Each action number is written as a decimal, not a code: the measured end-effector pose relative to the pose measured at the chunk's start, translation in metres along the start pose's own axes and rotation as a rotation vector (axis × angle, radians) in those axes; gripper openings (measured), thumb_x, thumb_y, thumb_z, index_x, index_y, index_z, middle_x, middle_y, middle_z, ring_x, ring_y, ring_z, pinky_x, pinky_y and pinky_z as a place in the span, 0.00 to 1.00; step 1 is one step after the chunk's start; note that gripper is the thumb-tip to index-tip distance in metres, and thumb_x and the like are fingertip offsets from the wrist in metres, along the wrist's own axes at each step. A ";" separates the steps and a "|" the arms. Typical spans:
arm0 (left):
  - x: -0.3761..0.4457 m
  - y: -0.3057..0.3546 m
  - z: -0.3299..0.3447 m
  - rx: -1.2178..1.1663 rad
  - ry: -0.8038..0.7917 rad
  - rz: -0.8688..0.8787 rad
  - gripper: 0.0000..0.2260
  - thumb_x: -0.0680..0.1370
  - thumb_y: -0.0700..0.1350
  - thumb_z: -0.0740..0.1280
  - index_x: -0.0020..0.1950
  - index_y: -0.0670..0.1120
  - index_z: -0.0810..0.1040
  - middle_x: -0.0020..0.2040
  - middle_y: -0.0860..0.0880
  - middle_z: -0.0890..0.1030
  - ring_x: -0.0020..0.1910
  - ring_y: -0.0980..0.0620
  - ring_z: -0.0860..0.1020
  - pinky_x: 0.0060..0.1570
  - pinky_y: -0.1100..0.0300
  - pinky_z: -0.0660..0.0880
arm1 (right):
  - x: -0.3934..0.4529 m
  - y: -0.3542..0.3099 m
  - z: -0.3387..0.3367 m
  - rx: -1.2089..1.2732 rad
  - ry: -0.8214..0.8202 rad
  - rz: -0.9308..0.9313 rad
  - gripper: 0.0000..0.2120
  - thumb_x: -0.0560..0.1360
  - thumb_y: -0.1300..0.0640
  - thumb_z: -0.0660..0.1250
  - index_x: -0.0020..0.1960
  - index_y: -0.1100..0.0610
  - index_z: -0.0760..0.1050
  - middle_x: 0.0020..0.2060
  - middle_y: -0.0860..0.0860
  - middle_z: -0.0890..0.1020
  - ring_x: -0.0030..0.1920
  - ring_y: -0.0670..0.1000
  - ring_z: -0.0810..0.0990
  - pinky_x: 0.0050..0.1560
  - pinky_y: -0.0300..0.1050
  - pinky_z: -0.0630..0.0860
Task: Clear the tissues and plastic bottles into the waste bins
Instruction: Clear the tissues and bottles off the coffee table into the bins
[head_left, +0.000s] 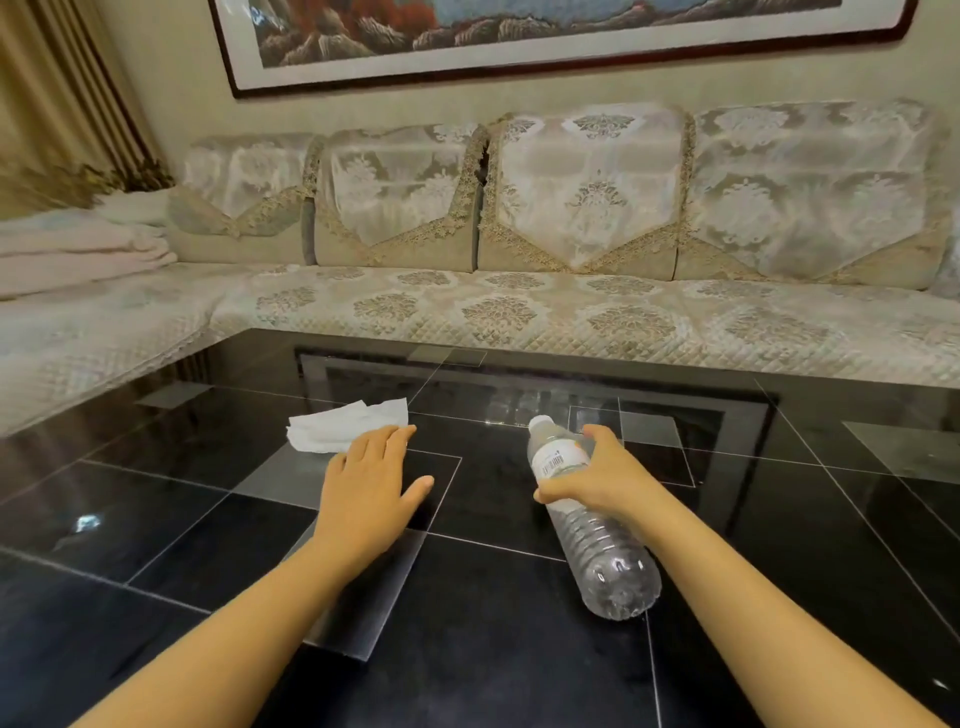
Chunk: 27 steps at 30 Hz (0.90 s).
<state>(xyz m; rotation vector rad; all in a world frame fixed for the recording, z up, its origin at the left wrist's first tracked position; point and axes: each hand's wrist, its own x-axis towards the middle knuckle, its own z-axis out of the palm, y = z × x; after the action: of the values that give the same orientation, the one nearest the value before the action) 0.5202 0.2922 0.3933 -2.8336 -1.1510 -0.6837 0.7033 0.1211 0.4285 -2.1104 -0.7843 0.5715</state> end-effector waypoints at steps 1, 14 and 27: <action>0.004 -0.005 0.000 -0.003 0.000 -0.018 0.29 0.78 0.60 0.61 0.76 0.52 0.58 0.75 0.51 0.63 0.73 0.50 0.61 0.69 0.51 0.61 | -0.003 -0.003 0.004 0.123 -0.036 -0.013 0.52 0.60 0.53 0.80 0.74 0.50 0.52 0.64 0.51 0.72 0.55 0.54 0.77 0.54 0.50 0.77; 0.072 -0.061 0.003 -0.065 -0.204 -0.391 0.37 0.71 0.72 0.61 0.76 0.62 0.54 0.79 0.44 0.48 0.77 0.37 0.44 0.69 0.31 0.48 | -0.013 -0.035 0.051 0.980 -0.134 -0.360 0.38 0.61 0.62 0.76 0.65 0.43 0.66 0.54 0.52 0.82 0.51 0.53 0.83 0.42 0.45 0.80; 0.084 -0.054 0.017 -0.149 -0.144 -0.305 0.16 0.72 0.48 0.65 0.60 0.54 0.77 0.53 0.49 0.81 0.47 0.48 0.78 0.45 0.55 0.75 | -0.002 -0.035 0.046 0.845 -0.161 -0.447 0.42 0.62 0.60 0.79 0.69 0.41 0.63 0.56 0.48 0.82 0.54 0.50 0.82 0.48 0.43 0.79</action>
<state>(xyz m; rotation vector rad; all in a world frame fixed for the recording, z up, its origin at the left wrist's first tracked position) 0.5441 0.3899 0.4034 -2.8987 -1.6453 -0.6061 0.6612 0.1607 0.4301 -1.0890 -0.8688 0.6746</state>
